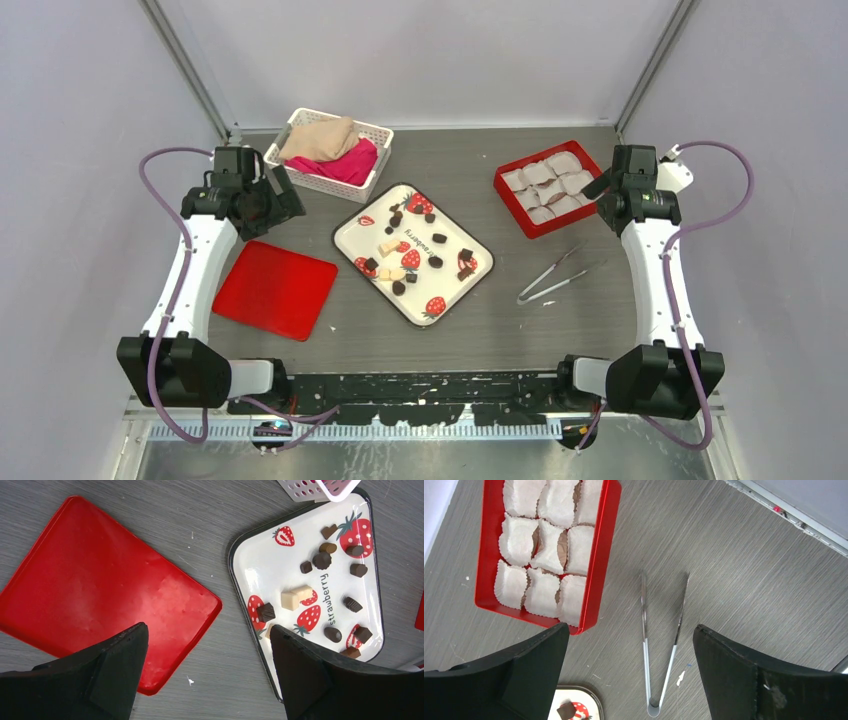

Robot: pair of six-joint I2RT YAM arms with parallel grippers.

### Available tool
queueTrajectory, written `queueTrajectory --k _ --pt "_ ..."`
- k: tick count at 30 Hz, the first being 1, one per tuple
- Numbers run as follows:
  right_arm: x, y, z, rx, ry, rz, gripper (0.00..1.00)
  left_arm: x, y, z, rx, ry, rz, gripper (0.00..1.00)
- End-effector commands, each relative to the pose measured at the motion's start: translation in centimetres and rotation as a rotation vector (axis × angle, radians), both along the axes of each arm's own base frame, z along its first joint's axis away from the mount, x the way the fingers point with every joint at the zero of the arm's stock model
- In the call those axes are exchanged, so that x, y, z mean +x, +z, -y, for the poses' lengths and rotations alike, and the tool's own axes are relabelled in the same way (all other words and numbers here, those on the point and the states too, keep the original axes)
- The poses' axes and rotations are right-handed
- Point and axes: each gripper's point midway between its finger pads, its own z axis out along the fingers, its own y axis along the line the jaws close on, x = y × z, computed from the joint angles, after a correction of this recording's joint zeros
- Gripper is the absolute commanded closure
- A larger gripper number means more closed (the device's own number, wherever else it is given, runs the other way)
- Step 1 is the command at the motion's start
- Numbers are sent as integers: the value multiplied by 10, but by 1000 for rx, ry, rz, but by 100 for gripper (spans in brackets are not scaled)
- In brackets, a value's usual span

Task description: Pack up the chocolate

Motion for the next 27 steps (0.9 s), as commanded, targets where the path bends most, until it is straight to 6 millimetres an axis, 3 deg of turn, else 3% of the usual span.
queueTrajectory --k 1,9,14,18,21,24,27 --pt "8 4 -5 34 -7 36 0 2 16 -5 23 15 64 8" --pt "17 2 -9 55 16 49 0 4 22 -1 22 -34 83 8" --pt "15 -8 -6 65 -26 19 0 7 32 9 -1 -106 110 8" --pt "13 -21 -17 114 14 -45 0 0 27 17 -24 -154 102 9" --pt "1 -32 -21 103 42 -102 0 -9 25 23 -41 -178 88 10" --pt "-23 -45 -16 70 21 -163 0 -19 16 28 -54 -196 62 10" --pt "-43 -60 -24 99 41 -179 0 -29 11 34 -62 -217 42 10"
